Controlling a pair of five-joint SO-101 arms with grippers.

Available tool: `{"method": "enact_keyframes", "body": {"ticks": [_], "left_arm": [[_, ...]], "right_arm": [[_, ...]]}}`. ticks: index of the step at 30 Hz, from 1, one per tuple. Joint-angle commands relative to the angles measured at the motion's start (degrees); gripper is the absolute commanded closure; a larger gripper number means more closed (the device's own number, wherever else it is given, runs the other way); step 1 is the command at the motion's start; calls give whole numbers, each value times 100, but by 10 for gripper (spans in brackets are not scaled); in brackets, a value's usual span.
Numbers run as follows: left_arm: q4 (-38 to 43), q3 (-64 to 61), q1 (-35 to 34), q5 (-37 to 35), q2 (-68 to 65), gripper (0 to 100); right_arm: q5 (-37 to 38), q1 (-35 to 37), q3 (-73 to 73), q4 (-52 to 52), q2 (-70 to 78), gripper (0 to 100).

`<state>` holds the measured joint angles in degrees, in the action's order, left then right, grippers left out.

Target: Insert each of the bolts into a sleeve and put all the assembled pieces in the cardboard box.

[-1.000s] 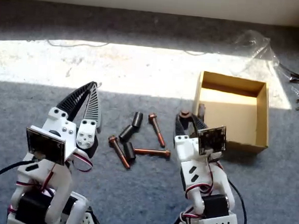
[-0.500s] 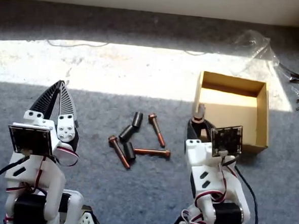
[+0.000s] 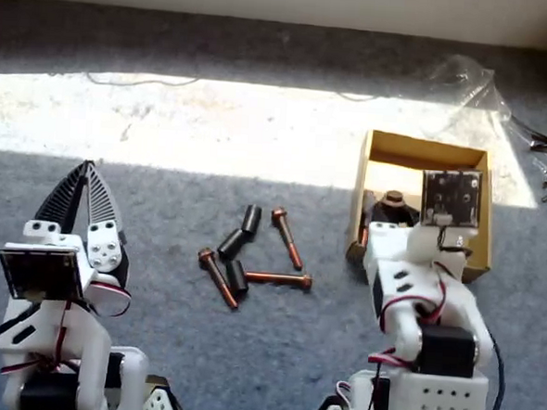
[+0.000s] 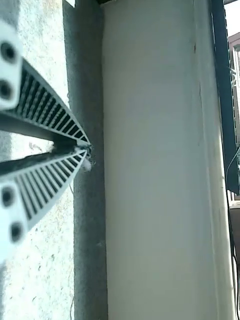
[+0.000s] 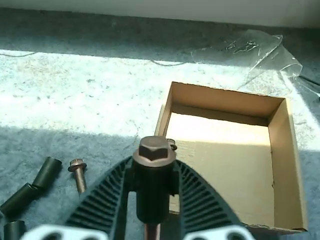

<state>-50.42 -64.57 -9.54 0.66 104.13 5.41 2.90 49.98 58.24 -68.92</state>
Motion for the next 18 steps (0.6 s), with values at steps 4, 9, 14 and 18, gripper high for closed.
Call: {"method": "enact_keyframes", "body": {"ticks": [4,9,14,18], "left_arm": [[-290,4,-426,26,66,990],[-308,-286,-426,26,66,990],[-334,-479,-426,18,66,990],[-334,-593,-426,18,66,990]], "right_arm": [[448,-418,-1323,-4,1815,995],[703,-426,-1631,-57,3081,995],[703,-462,-1877,-778,4338,995],[677,-567,-2299,-971,5367,995]]}}
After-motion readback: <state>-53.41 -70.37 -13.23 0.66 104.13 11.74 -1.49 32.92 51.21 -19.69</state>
